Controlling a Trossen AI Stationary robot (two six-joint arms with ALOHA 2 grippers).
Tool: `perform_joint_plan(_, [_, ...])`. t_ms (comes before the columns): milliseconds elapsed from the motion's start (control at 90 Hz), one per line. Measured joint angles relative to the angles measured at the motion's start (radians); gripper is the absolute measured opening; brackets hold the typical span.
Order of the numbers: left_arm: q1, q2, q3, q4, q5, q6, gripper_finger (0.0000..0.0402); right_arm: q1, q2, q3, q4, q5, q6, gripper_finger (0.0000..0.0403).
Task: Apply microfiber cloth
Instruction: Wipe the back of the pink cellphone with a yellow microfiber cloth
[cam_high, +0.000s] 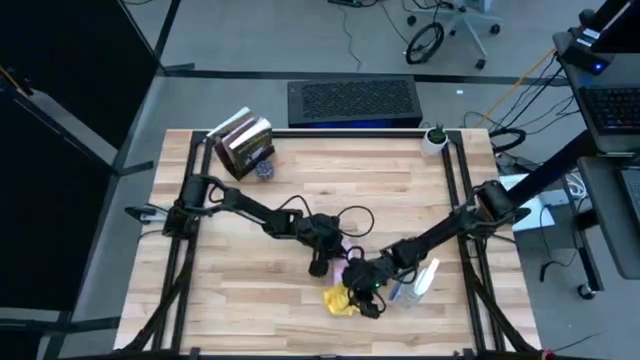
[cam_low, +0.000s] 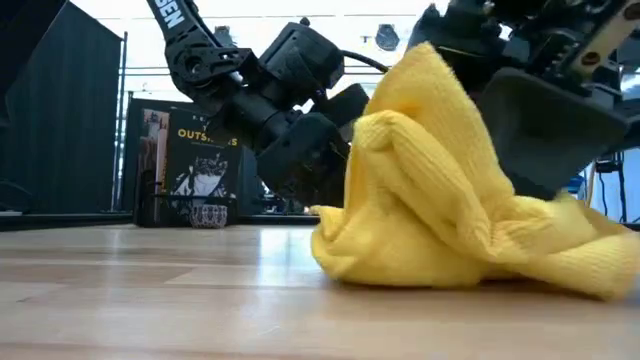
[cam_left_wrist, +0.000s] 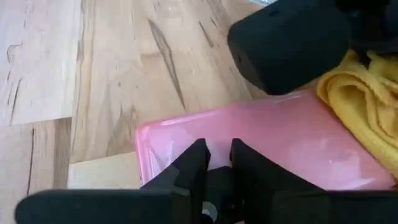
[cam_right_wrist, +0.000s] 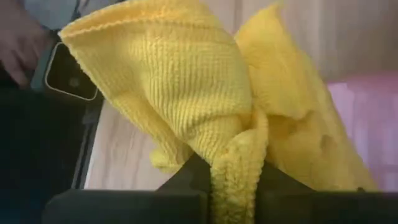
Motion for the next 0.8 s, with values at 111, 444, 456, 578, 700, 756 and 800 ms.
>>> perform_joint_plan(111, [0.0, 0.0, 0.0, 0.0, 0.0, -0.001, 0.0062, -0.024, -0.059, 0.002, -0.017, 0.188, -0.056, 0.0018])
perform_joint_plan(444, [0.001, 0.0, 0.0, 0.0, 0.0, -0.003, 0.0062, -0.051, 0.002, -0.013, -0.114, 0.321, -0.06, 0.0018])
perform_joint_plan(456, [0.001, 0.0, 0.0, 0.0, 0.0, -0.003, 0.0062, -0.049, 0.006, -0.013, -0.109, 0.316, -0.054, 0.0018])
perform_joint_plan(578, [0.001, 0.0, 0.0, 0.0, 0.0, -0.003, 0.0062, -0.012, 0.038, -0.014, -0.019, 0.263, -0.011, 0.0018])
perform_joint_plan(700, [0.001, 0.0, 0.0, 0.0, 0.0, -0.003, 0.0063, 0.036, 0.042, -0.014, 0.027, 0.121, 0.026, 0.0018])
perform_joint_plan(756, [0.001, 0.0, 0.0, 0.0, 0.0, -0.002, 0.0062, 0.056, 0.047, -0.019, 0.019, 0.034, 0.049, 0.0018])
perform_joint_plan(800, [0.002, 0.0, 0.0, 0.001, 0.0, -0.003, 0.0062, 0.062, 0.046, -0.018, 0.014, 0.012, 0.055, 0.0018])
